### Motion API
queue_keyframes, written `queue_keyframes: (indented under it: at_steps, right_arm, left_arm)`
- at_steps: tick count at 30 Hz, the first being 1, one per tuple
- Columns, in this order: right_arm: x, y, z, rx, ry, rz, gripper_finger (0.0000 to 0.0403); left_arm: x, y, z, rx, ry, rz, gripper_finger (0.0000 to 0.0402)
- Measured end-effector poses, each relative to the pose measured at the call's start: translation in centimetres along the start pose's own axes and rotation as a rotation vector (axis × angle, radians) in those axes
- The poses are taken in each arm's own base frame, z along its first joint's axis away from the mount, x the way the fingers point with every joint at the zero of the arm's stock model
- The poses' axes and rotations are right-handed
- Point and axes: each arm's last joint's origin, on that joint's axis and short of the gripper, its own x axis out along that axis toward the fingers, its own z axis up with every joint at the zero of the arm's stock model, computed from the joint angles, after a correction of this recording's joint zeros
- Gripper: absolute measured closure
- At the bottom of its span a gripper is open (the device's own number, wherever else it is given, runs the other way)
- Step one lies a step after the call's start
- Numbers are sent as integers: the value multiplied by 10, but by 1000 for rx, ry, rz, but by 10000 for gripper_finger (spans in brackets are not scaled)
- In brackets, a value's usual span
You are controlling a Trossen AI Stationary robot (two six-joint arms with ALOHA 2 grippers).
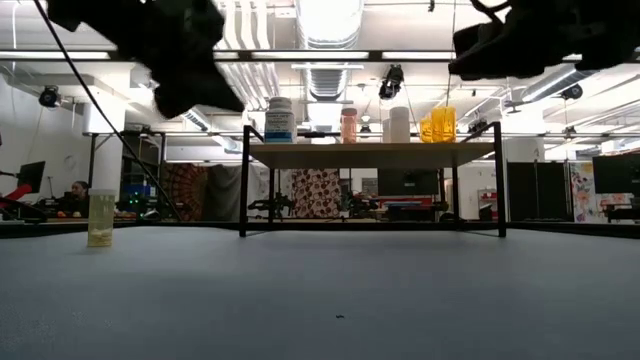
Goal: Pick and place medicine bottles onto shelf by color
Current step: Put the yellow pill bottle on the shelf
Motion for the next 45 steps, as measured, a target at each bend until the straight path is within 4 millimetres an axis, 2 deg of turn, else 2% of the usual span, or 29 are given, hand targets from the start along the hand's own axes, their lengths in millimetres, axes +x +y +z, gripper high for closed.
queue_keyframes:
  at_steps: [4, 7, 10, 13, 22, 31, 35, 41, 45]
  right_arm:
    - [-3, -1, 2, -9, -20, -7, 394]
    - [-5, -1, 4, -8, -27, -10, 394]
    - [-6, -1, 4, -2, -30, -10, 394]
    - [-5, -1, 2, 9, -21, -7, 394]
    - [-5, -1, 2, 27, -14, -5, 394]
    - [-5, -1, 2, 16, -13, -5, 394]
    - [-5, -1, 2, 17, -13, -5, 394]
    - [-5, -1, 2, 17, -12, -4, 394]
    - [-5, -1, 1, 17, -12, -4, 394]
  left_arm:
    - [-5, 3, -13, -185, 187, 64, 400]
    - [-14, 10, -22, -309, 348, 208, 400]
    - [-24, 16, -27, -422, 472, 350, 400]
    - [-29, 15, -25, -512, 534, 381, 400]
    - [-31, 16, -30, -601, 674, 575, 400]
    - [-23, 13, -30, -567, 689, 580, 393]
    - [-24, 14, -29, -555, 659, 582, 356]
    - [-21, 16, -32, -544, 638, 618, 263]
    - [-15, 16, -35, -524, 642, 652, 216]
